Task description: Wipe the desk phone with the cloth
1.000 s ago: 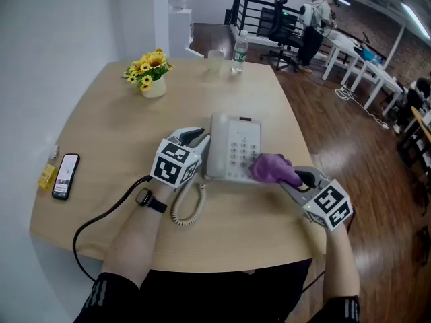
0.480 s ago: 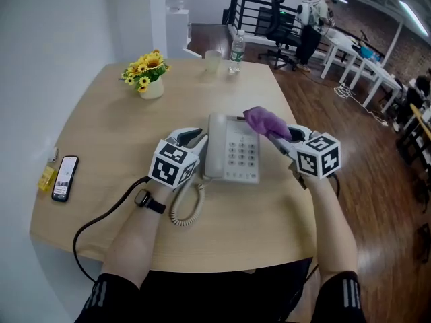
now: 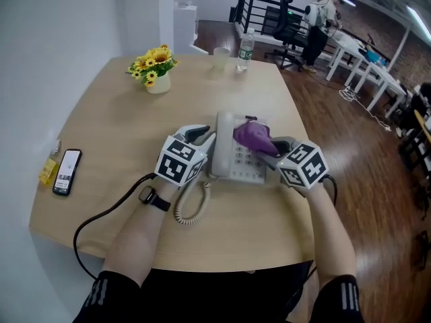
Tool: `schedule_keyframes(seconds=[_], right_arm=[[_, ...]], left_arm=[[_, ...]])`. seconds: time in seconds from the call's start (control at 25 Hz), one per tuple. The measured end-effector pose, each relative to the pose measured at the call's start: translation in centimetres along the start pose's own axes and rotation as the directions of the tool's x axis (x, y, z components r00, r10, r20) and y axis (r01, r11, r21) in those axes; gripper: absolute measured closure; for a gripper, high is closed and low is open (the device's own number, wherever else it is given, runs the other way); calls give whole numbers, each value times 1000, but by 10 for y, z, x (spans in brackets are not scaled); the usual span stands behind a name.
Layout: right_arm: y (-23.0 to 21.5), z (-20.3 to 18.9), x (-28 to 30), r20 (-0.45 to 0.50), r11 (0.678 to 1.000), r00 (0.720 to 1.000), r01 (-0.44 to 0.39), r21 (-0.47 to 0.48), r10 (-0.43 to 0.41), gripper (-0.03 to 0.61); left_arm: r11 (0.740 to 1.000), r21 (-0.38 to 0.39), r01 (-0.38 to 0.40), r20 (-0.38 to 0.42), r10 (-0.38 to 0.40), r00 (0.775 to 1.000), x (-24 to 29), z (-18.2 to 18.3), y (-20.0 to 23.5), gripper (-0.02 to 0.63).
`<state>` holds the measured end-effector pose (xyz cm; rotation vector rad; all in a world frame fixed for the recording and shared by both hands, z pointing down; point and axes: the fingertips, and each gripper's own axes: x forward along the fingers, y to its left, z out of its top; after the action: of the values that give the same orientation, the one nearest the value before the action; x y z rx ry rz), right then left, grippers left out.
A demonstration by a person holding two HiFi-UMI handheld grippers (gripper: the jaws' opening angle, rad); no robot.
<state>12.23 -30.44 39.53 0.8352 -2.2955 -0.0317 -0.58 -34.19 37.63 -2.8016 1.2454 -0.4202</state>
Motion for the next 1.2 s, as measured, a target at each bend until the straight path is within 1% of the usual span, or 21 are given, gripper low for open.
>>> schedule_keyframes(seconds=[0.24, 0.4, 0.48, 0.56, 0.64, 0.72, 0.76, 0.84, 0.92, 0.96, 1.08, 1.2], right_arm=[[63, -24, -26, -2, 992, 994, -113, -65, 113, 459], [89, -36, -40, -22, 980, 982, -187, -70, 186, 459], [95, -38, -47, -16, 976, 979, -205, -74, 204, 459], [90, -33, -57, 29, 983, 985, -166, -72, 169, 459], [73, -25, -68, 107, 994, 989, -99, -40, 103, 457], [48, -14, -80, 205, 999, 979, -28, 37, 20, 457], [33, -8, -87, 255, 996, 966, 9, 92, -32, 457], [0, -2, -98, 336, 973, 932, 60, 223, -135, 456], [-28, -3, -102, 380, 939, 903, 68, 338, -202, 456], [-38, -5, -102, 391, 924, 893, 64, 378, -222, 456], [-62, -12, -92, 406, 893, 877, 53, 446, -255, 456], [-75, -20, -78, 402, 882, 871, 71, 465, -282, 456]], left_arm=[[1000, 2, -2, 1, 2, 1000, -1, 1, 0, 549], [1000, 1, -2, 1, 2, 1000, -1, 1, 0, 549], [1000, 0, -2, 1, 2, 1000, -1, 0, 0, 549], [1000, 1, -2, 2, 2, 1000, -1, 0, 0, 549], [1000, 1, -1, 1, 1, 1000, -1, 0, 0, 549], [1000, 1, -1, 1, 1, 1000, -1, 0, 0, 549], [1000, 1, -2, 0, 2, 1000, -1, 0, 0, 549], [1000, 1, -2, 0, 2, 1000, -1, 1, 0, 549], [1000, 1, -1, 0, 1, 1000, -1, 1, 0, 549], [1000, 1, -1, 0, 1, 1000, -1, 0, 0, 549], [1000, -1, -1, -1, 1, 1000, -1, 0, 0, 549], [1000, -1, -1, 0, 1, 1000, -1, -1, 1, 549]])
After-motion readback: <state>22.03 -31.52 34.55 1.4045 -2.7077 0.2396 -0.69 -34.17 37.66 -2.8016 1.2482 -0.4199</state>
